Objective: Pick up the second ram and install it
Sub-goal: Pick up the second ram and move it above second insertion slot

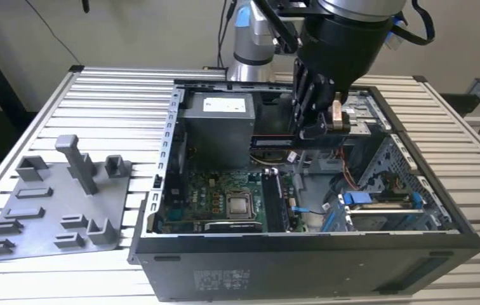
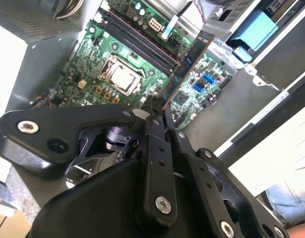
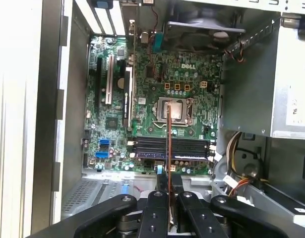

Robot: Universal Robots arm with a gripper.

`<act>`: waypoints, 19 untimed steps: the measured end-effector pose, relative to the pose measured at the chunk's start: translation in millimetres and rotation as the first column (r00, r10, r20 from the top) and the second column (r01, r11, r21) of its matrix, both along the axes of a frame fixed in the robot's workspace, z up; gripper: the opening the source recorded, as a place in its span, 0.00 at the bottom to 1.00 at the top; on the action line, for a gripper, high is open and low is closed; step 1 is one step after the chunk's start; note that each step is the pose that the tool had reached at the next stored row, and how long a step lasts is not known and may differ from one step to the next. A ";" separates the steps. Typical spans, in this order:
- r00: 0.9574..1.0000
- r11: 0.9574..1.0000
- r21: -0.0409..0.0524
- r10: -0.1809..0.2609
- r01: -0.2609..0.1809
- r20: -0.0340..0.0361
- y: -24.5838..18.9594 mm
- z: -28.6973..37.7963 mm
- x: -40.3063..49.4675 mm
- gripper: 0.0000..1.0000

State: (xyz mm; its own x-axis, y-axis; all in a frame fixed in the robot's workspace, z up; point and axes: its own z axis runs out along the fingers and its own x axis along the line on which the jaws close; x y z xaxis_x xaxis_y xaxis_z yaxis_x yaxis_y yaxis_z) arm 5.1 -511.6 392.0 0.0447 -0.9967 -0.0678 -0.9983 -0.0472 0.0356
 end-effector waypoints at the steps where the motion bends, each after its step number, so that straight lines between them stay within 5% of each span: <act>1: 1.000 1.000 0.000 0.000 0.000 0.000 0.0 0.0 0.4 0.14; 9: 1.000 1.000 0.000 0.000 0.000 0.005 2.3 -1.4 1.9 0.14; 19: 1.000 1.000 -0.001 -0.006 0.006 0.010 23.1 -3.6 1.9 0.14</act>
